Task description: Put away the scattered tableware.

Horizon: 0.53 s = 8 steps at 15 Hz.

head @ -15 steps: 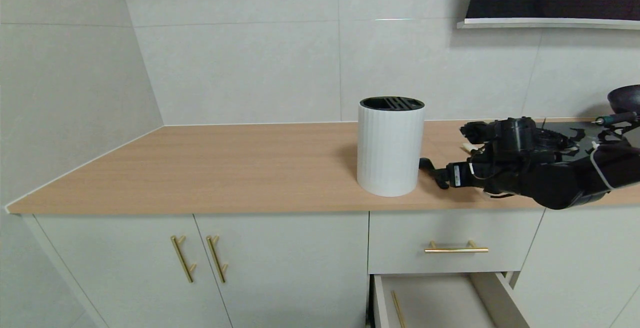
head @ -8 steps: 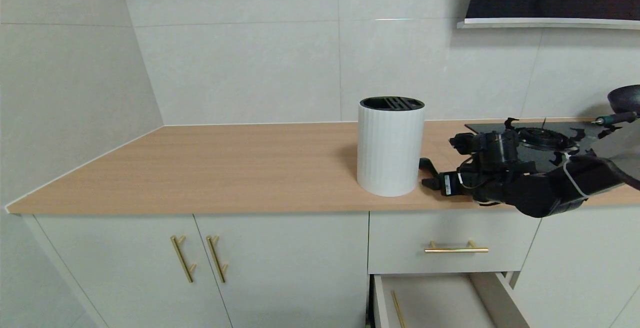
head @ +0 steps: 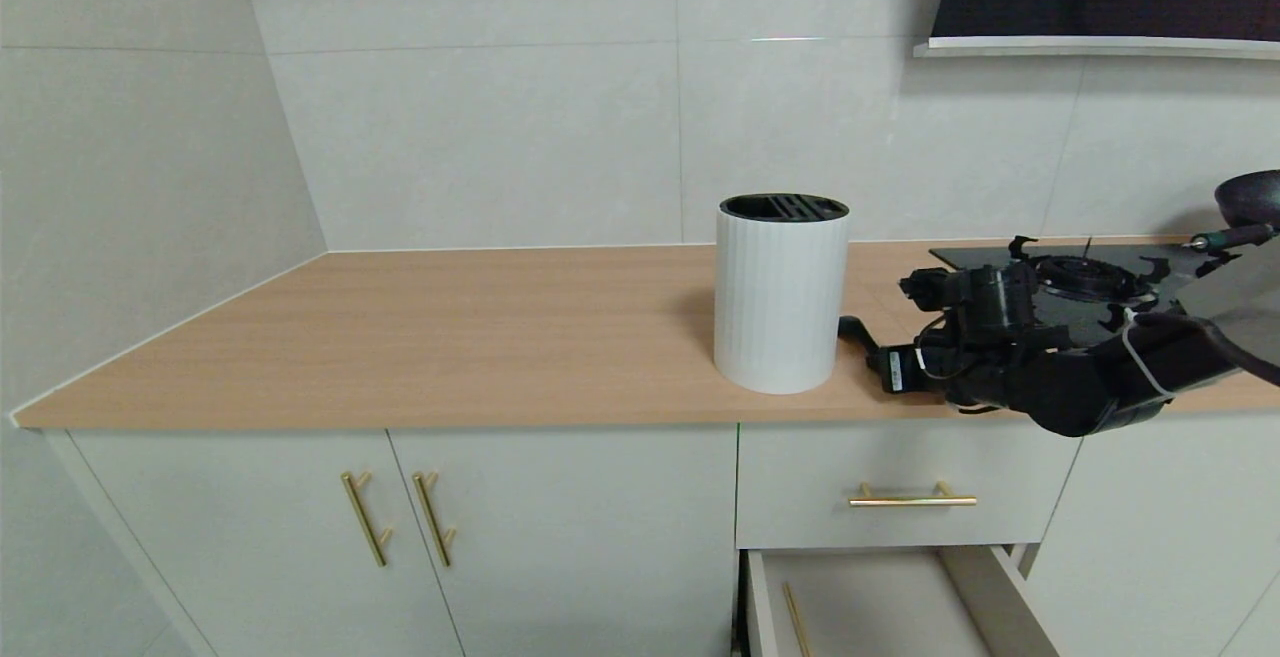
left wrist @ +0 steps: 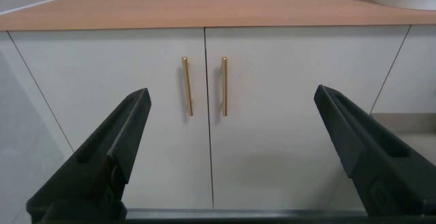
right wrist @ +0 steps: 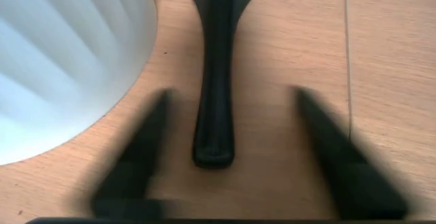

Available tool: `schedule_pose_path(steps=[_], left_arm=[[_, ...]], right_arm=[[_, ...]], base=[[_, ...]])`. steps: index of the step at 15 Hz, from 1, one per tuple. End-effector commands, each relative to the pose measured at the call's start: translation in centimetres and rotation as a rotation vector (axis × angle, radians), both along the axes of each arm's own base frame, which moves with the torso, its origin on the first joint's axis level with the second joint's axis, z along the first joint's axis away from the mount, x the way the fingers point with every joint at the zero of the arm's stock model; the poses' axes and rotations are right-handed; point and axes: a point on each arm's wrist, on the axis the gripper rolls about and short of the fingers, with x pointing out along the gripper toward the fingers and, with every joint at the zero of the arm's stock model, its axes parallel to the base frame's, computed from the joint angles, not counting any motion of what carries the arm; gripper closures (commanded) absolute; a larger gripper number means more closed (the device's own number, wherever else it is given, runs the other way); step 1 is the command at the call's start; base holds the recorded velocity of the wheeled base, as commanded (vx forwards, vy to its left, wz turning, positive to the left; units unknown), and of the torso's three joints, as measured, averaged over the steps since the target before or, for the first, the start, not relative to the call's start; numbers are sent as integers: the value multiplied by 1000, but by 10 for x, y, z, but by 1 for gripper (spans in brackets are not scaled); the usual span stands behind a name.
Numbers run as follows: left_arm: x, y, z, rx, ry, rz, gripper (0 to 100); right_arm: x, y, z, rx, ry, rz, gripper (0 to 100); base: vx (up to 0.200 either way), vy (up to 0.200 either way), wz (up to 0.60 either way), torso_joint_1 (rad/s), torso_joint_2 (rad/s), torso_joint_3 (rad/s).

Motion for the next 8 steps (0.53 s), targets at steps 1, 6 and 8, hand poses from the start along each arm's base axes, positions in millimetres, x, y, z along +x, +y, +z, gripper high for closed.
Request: schedule_pose_path(steps=[1,6,8], left_arm=[[0,0,0,0,0,1,0],[0,0,0,0,0,1,0],[0,0,0,0,0,1,0]], right_arm=[[0,1,-2,0,5,3,100],[-1,3,1,2,0,5,100],[-6,3,12,18,-15,-29,100]], base=[[0,0,0,0,0,0],[0,0,0,0,0,0],[0,0,0,0,0,0]])
